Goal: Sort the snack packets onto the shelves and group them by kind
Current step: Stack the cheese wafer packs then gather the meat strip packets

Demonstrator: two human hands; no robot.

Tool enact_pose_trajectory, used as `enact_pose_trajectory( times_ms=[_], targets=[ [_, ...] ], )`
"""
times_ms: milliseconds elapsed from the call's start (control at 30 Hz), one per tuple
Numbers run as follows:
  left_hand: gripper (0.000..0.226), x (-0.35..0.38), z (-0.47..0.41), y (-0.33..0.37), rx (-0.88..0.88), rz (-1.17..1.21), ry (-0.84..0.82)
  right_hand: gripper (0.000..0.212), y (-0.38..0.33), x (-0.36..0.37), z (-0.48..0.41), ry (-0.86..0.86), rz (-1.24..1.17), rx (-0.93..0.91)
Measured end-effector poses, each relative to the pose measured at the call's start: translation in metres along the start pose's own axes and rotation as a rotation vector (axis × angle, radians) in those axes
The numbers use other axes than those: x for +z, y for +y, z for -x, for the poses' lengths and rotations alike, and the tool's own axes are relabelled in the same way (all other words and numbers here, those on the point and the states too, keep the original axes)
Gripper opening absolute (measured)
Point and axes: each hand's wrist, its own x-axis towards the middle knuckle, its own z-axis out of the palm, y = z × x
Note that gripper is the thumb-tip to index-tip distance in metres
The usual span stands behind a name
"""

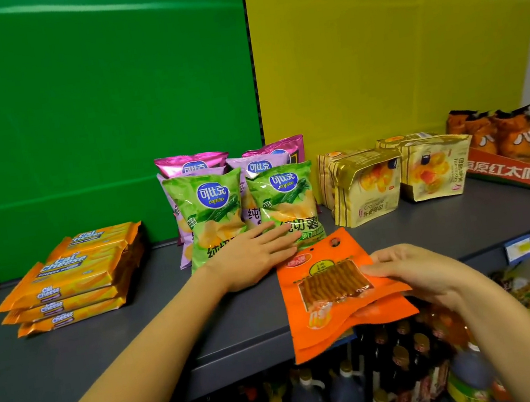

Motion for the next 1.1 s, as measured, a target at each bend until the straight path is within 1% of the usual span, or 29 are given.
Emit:
enact_pose_trajectory(
  times_ms=[100,133,200,267,300,367,400,433,467,533,567,633,700,733,800,867,900,967,1033,1100],
  targets=[
    [0.049,-0.001,0.000,0.000,0.003,0.043,0.003,0.015,0.000,-0.013,0.015,0.038,-0.060,-0.037],
    [0.048,-0.002,0.000,0.000,-0.002,0.051,0.005,0.019,0.000,-0.017,0.020,0.060,-0.067,-0.049],
    [0.044,-0.007,-0.001,0.002,-0.028,0.067,0.020,0.038,-0.001,-0.027,0.032,0.096,-0.077,-0.083],
    [0.045,-0.012,-0.001,0.005,-0.067,0.143,0.004,0.069,0.000,-0.035,0.042,0.139,-0.070,-0.122],
    [0.047,-0.014,-0.001,0.007,-0.085,0.189,-0.005,0.077,0.000,-0.039,0.047,0.162,-0.068,-0.134],
    [0.050,-0.020,-0.003,0.012,-0.133,0.264,-0.017,0.067,0.001,-0.048,0.053,0.203,-0.094,-0.172],
    [0.050,-0.024,-0.005,0.015,-0.164,0.300,-0.010,0.066,0.002,-0.052,0.054,0.216,-0.115,-0.198],
    [0.048,-0.030,-0.007,0.019,-0.203,0.347,0.012,0.067,0.002,-0.055,0.055,0.229,-0.126,-0.219],
    [0.047,-0.037,-0.009,0.023,-0.257,0.410,0.034,0.062,0.003,-0.058,0.055,0.235,-0.152,-0.234],
    [0.050,-0.057,-0.013,0.033,-0.402,0.641,0.033,0.046,0.000,-0.059,0.055,0.217,-0.222,-0.268],
    [0.054,-0.069,-0.016,0.038,-0.487,0.826,0.023,0.045,-0.002,-0.057,0.054,0.210,-0.242,-0.284],
    [0.058,-0.094,-0.017,0.048,-0.643,1.343,0.002,0.042,-0.007,-0.049,0.050,0.204,-0.271,-0.322],
    [0.054,-0.110,-0.013,0.058,-0.765,1.842,-0.010,0.033,-0.013,-0.034,0.046,0.163,-0.319,-0.373],
    [0.050,-0.113,-0.008,0.063,-0.820,2.000,-0.001,0.027,-0.016,-0.025,0.043,0.132,-0.327,-0.383],
    [0.039,-0.119,0.009,0.071,-0.952,2.170,0.085,0.019,-0.020,-0.004,0.034,0.063,-0.357,-0.386],
    [0.023,-0.125,0.030,0.074,-1.096,2.221,0.249,0.018,-0.023,0.022,0.021,0.009,-0.358,-0.380],
    [0.020,-0.131,0.043,0.075,-1.174,2.210,0.338,0.017,-0.023,0.037,0.014,-0.039,-0.348,-0.384],
    [0.023,-0.138,0.073,0.076,-1.313,2.134,0.460,0.019,-0.023,0.070,-0.001,-0.152,-0.335,-0.389],
    [0.023,-0.146,0.108,0.076,-1.442,2.016,0.536,0.025,-0.025,0.104,-0.011,-0.204,-0.308,-0.407],
    [0.023,-0.156,0.147,0.077,-1.598,1.897,0.608,0.017,-0.028,0.136,-0.021,-0.235,-0.295,-0.435]
  ],
)
